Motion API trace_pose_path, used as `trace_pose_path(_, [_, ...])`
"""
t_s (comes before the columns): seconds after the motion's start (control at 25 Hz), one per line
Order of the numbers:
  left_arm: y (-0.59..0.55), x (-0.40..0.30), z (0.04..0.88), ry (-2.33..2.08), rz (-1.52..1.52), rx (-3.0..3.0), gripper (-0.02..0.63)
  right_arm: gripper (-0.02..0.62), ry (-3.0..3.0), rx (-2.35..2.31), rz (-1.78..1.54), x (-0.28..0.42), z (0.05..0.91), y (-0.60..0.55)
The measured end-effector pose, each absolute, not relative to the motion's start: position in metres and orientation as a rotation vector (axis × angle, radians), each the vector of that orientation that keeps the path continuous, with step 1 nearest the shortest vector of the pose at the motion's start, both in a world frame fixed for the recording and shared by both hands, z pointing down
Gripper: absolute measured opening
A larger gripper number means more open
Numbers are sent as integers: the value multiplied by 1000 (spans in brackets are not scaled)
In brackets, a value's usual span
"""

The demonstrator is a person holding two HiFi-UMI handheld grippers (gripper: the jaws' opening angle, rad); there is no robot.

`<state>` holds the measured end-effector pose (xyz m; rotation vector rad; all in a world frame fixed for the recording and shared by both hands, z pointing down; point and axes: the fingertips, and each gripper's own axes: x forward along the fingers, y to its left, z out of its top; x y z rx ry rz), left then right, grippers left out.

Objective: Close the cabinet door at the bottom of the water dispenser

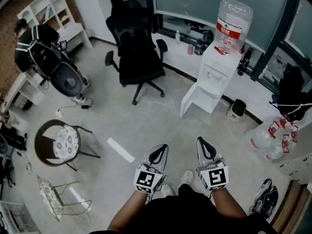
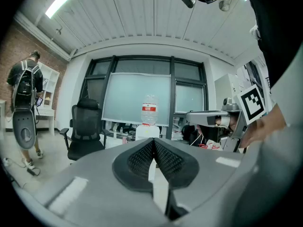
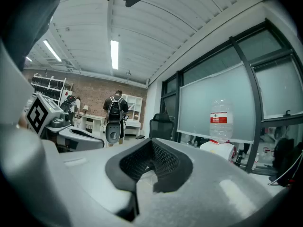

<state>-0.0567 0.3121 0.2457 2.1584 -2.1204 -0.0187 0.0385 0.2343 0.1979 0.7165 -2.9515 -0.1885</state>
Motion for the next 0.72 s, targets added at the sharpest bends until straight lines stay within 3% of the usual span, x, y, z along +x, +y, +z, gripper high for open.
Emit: trace_pose_path(0.72, [329, -69, 246, -2103, 0, 2186, 18, 3, -2981, 740, -119, 32, 198, 255])
